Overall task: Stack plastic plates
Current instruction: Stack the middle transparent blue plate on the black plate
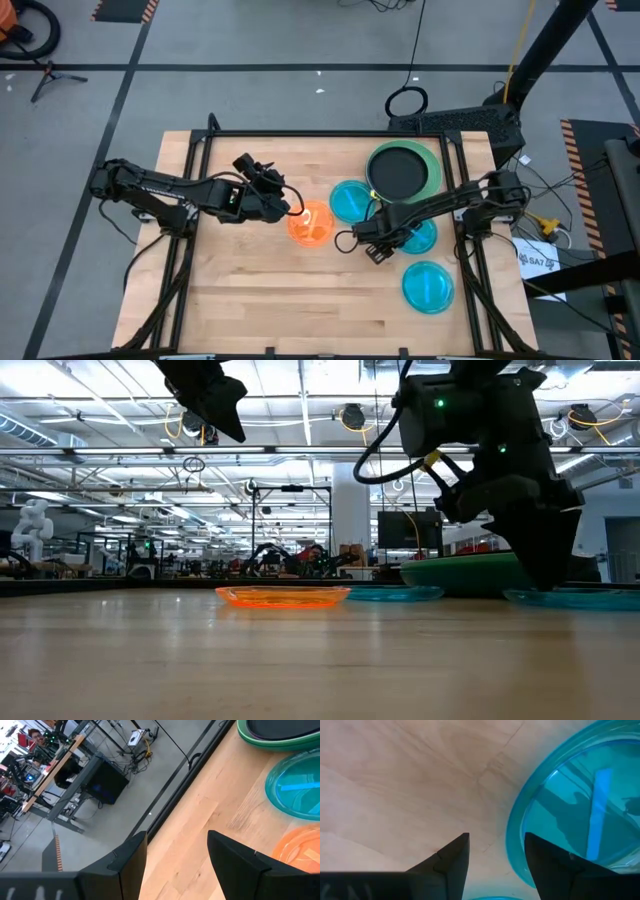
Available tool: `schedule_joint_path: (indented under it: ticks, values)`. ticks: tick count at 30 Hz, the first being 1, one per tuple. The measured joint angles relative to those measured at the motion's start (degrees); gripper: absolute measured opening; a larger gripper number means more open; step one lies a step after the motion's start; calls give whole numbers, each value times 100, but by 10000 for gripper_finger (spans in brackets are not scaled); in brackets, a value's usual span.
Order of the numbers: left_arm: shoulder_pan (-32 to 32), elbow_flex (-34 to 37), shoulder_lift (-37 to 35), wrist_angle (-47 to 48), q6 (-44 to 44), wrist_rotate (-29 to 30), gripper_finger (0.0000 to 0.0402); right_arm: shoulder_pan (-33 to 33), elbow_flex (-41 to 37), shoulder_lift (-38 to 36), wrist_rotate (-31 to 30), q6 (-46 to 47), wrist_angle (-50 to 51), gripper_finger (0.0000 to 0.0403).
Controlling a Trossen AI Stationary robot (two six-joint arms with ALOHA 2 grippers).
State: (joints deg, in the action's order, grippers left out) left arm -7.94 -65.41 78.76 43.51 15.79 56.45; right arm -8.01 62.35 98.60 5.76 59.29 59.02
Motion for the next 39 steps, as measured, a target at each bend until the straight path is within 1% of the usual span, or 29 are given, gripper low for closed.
schedule_joint_path:
  ticks: [10, 15, 18, 22, 36, 39]
  values:
    - [0, -1, 0, 0, 17, 0, 214, 0, -2, 229, -10, -13, -8, 180]
    - [0, -1, 0, 0, 17, 0, 214, 2, -4, 229, -177, -8, -3, 180]
    - [0, 0, 0, 0, 17, 0, 214, 2, -4, 229, -252, -1, -8, 171]
    - [0, 0, 0, 0, 15, 0, 214, 2, -4, 229, -313, 3, -10, 141]
    - [0, 0, 0, 0, -2, 0, 214, 2, -4, 229, -255, 4, -226, 15]
    - [0, 0, 0, 0, 0, 0, 214, 2, -2, 224, -145, -17, -220, 3]
